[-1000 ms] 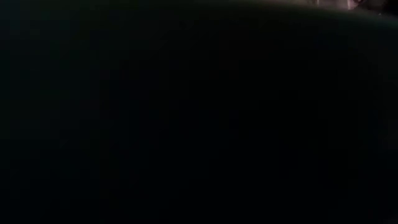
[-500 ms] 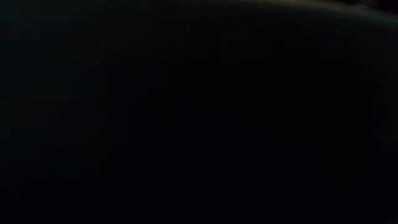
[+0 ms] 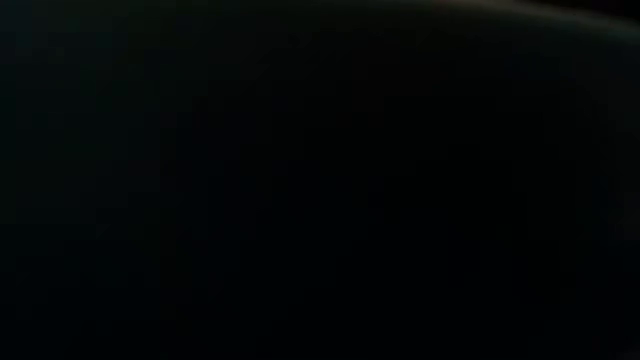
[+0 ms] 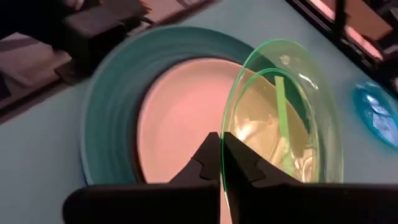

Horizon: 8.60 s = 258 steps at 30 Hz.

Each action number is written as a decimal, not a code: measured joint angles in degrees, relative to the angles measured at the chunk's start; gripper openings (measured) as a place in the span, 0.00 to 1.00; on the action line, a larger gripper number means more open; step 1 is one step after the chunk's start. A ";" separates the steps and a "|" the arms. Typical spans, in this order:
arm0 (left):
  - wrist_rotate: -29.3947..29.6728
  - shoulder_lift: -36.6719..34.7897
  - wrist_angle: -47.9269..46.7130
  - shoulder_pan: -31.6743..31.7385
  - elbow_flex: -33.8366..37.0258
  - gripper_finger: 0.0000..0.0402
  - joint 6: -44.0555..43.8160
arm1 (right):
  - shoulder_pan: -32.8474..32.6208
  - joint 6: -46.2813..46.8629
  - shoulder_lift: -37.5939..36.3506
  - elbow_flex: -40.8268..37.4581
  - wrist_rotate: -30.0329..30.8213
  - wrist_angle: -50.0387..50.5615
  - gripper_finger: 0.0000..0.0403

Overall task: Stack plastic plates
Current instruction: Stack the right green plate on top of the white plate, then stack the bottom light blue plate on top of the green plate, then stack the light blue plate on top of the light blue plate

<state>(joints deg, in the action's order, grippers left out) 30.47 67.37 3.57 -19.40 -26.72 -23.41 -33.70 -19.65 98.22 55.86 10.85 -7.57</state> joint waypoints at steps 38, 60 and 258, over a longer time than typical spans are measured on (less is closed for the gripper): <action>-10.57 0.00 -12.04 -5.28 -6.28 0.29 -5.02 | 1.05 23.49 3.60 8.96 -1.36 8.77 0.44; -7.27 8.06 -55.14 -21.80 -11.23 0.29 -38.17 | 1.14 17.77 3.53 8.87 14.06 13.11 0.42; -50.88 -9.64 24.83 49.22 14.51 0.26 32.49 | 58.32 53.94 3.46 -6.85 5.70 -8.77 0.61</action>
<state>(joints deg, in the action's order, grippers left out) -20.40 57.74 28.40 29.82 -12.21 9.08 24.62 34.29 101.69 49.01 16.55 -16.34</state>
